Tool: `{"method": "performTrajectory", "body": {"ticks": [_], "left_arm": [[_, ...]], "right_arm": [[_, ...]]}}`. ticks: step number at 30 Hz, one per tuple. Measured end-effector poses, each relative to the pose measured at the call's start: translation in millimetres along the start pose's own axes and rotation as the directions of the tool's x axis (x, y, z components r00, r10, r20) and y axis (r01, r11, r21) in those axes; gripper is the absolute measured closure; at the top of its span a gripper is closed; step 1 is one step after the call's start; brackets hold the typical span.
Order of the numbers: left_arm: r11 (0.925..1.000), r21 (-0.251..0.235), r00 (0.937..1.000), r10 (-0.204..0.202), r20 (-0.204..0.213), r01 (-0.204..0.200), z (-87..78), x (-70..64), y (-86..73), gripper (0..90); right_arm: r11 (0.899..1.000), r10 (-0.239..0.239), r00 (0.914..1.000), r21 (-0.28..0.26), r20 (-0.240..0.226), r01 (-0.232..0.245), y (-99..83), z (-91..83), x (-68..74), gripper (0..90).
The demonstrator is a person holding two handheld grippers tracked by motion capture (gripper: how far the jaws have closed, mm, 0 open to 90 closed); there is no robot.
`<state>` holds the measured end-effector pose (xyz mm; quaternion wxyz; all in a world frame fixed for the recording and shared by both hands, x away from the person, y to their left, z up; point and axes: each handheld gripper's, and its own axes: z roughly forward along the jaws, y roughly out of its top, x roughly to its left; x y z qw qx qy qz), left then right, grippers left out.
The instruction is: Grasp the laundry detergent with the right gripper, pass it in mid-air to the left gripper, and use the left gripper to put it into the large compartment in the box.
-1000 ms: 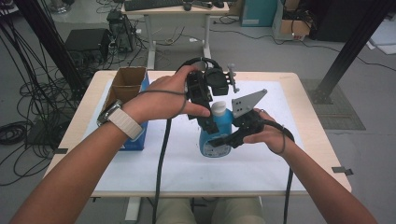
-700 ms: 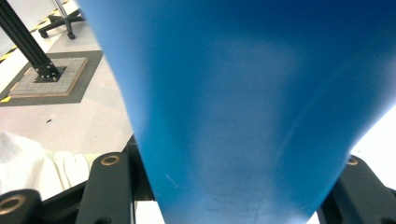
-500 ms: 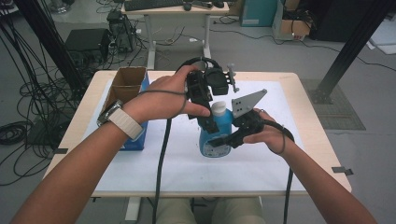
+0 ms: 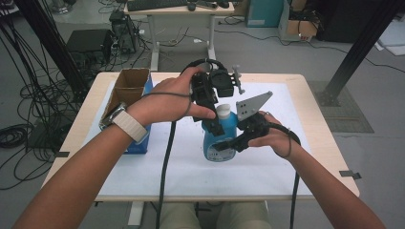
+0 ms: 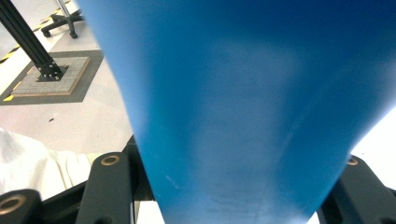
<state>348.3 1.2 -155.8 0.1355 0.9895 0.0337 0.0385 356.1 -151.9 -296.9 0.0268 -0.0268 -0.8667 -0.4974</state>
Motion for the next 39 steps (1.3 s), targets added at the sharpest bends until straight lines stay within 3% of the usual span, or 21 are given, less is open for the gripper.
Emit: {"method": "performTrajectory", "body": {"ticks": [3, 19, 31, 39], "left_arm": [[1.0, 0.0, 1.0, 0.0, 0.006, 0.0, 2.3, 0.6, 1.4, 6.5], [0.9992, 0.024, 0.9988, 0.03, 0.038, -0.031, 16.4, 1.6, 10.6, 10.6], [0.999, 0.031, 0.9978, 0.03, 0.059, -0.032, 23.3, 1.4, 13.2, 17.2], [0.9972, 0.04, 0.996, 0.06, 0.067, -0.062, 25.2, 1.8, 13.4, 26.4]], "right_arm": [[1.0, -0.026, 0.9997, 0.005, 0.005, 0.026, 0.6, -0.1, -0.6, 42.9], [0.999, -0.032, 0.9992, 0.009, 0.022, 0.031, 2.8, -2.0, 4.8, 42.9], [1.0, -0.027, 0.9993, 0.0, 0.027, 0.027, 1.4, -1.7, 6.5, 42.9], [0.999, -0.031, 0.9993, 0.018, 0.02, 0.031, 0.9, -2.1, 6.5, 42.9]]}}
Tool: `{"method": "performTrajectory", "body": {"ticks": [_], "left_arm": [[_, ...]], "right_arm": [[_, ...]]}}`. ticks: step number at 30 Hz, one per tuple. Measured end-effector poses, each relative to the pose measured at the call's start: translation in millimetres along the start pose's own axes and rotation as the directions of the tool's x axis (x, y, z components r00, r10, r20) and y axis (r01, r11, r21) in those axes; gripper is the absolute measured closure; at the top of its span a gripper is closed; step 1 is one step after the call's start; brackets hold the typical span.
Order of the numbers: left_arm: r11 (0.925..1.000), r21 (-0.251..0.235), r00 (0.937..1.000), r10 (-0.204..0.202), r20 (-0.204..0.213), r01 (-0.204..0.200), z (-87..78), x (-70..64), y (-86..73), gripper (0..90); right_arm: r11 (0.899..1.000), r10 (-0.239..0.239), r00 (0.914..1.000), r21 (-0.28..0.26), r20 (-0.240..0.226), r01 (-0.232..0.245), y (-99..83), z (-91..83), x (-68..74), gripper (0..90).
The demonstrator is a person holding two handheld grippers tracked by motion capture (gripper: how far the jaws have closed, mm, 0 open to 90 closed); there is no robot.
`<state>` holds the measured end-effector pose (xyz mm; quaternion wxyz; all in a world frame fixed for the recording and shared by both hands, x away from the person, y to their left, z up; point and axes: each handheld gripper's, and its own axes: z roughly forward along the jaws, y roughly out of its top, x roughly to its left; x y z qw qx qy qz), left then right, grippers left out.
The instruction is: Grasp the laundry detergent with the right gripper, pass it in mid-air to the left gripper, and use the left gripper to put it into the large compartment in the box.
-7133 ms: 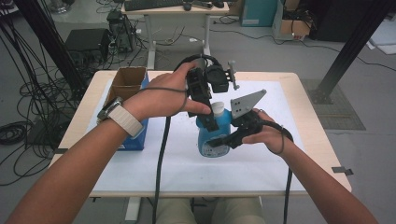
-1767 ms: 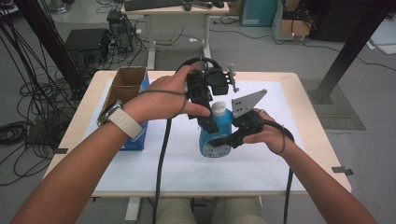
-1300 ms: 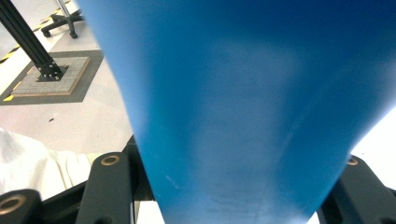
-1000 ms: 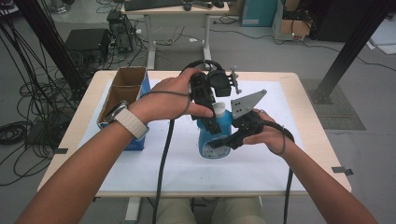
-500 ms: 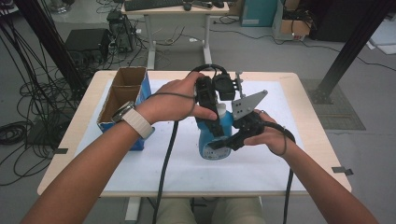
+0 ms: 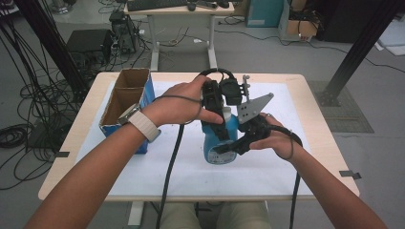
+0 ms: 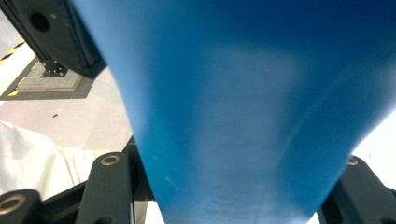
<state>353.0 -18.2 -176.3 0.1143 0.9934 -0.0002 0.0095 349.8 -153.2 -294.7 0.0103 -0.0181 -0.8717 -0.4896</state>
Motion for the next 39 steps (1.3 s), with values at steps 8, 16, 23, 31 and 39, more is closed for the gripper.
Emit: {"method": "performTrajectory", "body": {"ticks": [8, 16, 23, 31, 39], "left_arm": [[0.9999, 0.004, 0.9999, 0.015, 0.009, -0.015, 2.0, -1.4, 0.1, 36.8], [0.9992, 0.017, 0.9994, 0.036, 0.002, -0.036, 4.1, -1.2, 0.9, 37.3], [0.9995, 0.021, 0.9997, 0.024, -0.004, -0.024, 4.2, -1.4, 1.8, 37.4], [0.9995, 0.026, 0.9998, 0.02, -0.001, -0.019, 4.9, -0.7, 1.3, 37.5], [0.9995, 0.026, 0.9998, 0.019, -0.002, -0.019, 4.7, -1.0, 1.2, 37.4]], "right_arm": [[1.0, 0.001, 1.0, 0.007, 0.0, -0.001, -1.1, 0.9, -0.7, 42.9], [1.0, -0.003, 1.0, 0.015, 0.008, 0.002, -2.4, 1.9, -0.4, 43.1], [1.0, -0.003, 0.9999, 0.016, 0.013, 0.003, -2.7, 1.2, -1.2, 43.1], [1.0, -0.002, 1.0, 0.019, 0.009, 0.002, -3.4, 1.3, -1.3, 43.1], [1.0, 0.007, 0.9998, 0.004, 0.018, -0.007, -3.6, 2.3, -0.6, 43.1]]}}
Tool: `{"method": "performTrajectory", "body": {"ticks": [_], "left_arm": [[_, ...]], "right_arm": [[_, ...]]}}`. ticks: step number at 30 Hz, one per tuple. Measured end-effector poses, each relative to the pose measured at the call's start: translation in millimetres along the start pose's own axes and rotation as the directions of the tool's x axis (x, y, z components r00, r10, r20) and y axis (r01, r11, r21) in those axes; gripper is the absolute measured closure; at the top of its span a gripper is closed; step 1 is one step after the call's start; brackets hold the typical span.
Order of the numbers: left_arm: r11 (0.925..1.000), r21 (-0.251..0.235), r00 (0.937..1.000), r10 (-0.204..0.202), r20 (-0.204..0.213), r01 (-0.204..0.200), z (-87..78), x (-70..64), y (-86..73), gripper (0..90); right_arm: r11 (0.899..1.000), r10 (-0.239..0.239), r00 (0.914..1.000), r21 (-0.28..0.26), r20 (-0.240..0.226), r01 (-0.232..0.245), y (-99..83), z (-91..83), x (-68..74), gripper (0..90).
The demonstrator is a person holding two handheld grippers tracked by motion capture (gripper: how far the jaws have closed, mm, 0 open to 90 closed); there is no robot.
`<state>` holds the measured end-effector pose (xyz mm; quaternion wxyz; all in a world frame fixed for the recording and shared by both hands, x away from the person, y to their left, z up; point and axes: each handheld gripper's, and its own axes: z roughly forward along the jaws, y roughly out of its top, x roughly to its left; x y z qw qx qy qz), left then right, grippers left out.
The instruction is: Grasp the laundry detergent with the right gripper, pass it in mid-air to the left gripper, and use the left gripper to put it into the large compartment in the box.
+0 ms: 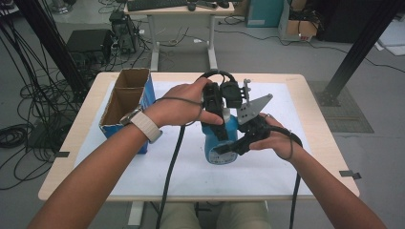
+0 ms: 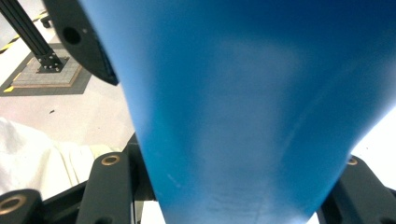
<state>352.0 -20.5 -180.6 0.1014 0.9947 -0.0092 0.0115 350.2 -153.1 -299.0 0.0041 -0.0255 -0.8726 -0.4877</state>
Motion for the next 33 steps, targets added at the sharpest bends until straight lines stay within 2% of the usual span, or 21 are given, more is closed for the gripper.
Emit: {"method": "performTrajectory", "body": {"ticks": [3, 9, 19, 22, 23, 33], "left_arm": [[1.0, 0.001, 1.0, 0.0, -0.002, 0.0, 0.1, -0.1, 0.2, 37.4], [0.9999, 0.003, 0.9999, 0.015, -0.002, -0.015, 0.3, 0.4, 1.8, 37.4], [1.0, -0.004, 1.0, 0.003, -0.007, -0.003, -0.4, -0.3, 2.8, 37.4], [0.9999, -0.001, 0.9999, 0.014, -0.003, -0.014, -0.6, 0.7, 3.4, 37.4], [1.0, -0.004, 1.0, 0.001, -0.005, -0.001, -0.8, -0.2, 3.2, 37.4], [0.9999, -0.005, 0.9999, 0.011, -0.007, -0.011, -1.3, 1.3, 3.6, 37.4]], "right_arm": [[1.0, -0.009, 0.9999, 0.022, -0.009, 0.009, 0.6, -1.2, -0.9, 43.1], [1.0, -0.009, 1.0, 0.008, 0.003, 0.009, 0.0, -1.1, -0.5, 43.1], [1.0, -0.006, 1.0, 0.005, 0.004, 0.006, -0.5, -2.9, -0.3, 43.0], [1.0, -0.006, 1.0, 0.006, 0.006, 0.006, -0.4, -3.5, -0.4, 43.1], [1.0, -0.006, 1.0, 0.007, 0.006, 0.006, -0.3, -3.8, -0.5, 43.1], [1.0, -0.01, 1.0, 0.018, 0.002, 0.01, 0.6, -5.3, -1.7, 43.0]]}}
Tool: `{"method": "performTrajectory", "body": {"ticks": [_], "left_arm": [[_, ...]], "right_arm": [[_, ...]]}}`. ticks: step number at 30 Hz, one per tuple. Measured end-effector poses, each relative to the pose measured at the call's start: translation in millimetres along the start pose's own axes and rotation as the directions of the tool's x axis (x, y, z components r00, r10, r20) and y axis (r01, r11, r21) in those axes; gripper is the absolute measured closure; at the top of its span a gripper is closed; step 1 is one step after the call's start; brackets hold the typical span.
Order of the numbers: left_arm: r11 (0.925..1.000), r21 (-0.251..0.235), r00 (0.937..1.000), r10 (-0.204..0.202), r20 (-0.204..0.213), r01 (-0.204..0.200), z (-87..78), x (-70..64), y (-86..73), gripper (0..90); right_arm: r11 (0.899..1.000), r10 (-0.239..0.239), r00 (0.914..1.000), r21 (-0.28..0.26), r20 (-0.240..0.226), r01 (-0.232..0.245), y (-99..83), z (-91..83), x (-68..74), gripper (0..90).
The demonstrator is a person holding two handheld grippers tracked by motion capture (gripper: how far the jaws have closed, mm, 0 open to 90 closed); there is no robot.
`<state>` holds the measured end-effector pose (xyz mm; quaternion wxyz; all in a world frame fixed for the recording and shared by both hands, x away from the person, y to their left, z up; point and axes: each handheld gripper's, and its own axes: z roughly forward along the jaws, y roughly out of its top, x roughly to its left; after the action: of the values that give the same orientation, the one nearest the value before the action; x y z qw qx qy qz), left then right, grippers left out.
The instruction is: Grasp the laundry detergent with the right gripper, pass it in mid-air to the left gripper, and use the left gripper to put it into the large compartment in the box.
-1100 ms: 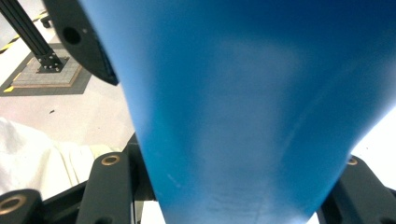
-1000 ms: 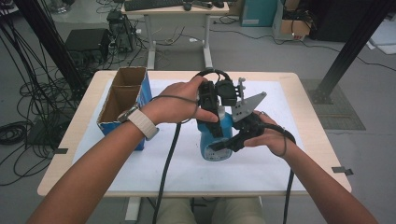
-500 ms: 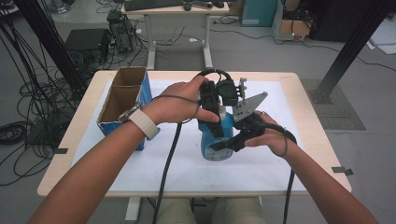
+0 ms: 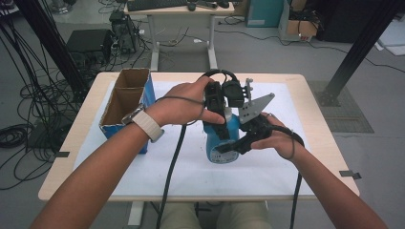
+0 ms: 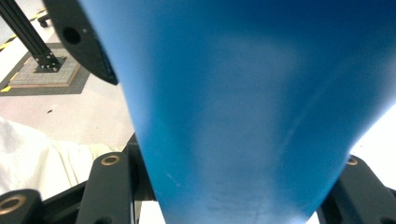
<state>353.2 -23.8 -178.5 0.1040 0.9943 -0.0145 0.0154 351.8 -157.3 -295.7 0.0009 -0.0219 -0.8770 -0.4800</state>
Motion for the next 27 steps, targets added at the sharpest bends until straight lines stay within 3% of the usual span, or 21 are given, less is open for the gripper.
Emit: {"method": "performTrajectory", "body": {"ticks": [27], "left_arm": [[1.0, -0.003, 1.0, -0.009, -0.001, 0.009, 0.4, -1.0, 1.1, 37.3]], "right_arm": [[1.0, 0.003, 0.9999, -0.015, 0.011, -0.003, -1.3, -0.4, 0.8, 42.9]]}}
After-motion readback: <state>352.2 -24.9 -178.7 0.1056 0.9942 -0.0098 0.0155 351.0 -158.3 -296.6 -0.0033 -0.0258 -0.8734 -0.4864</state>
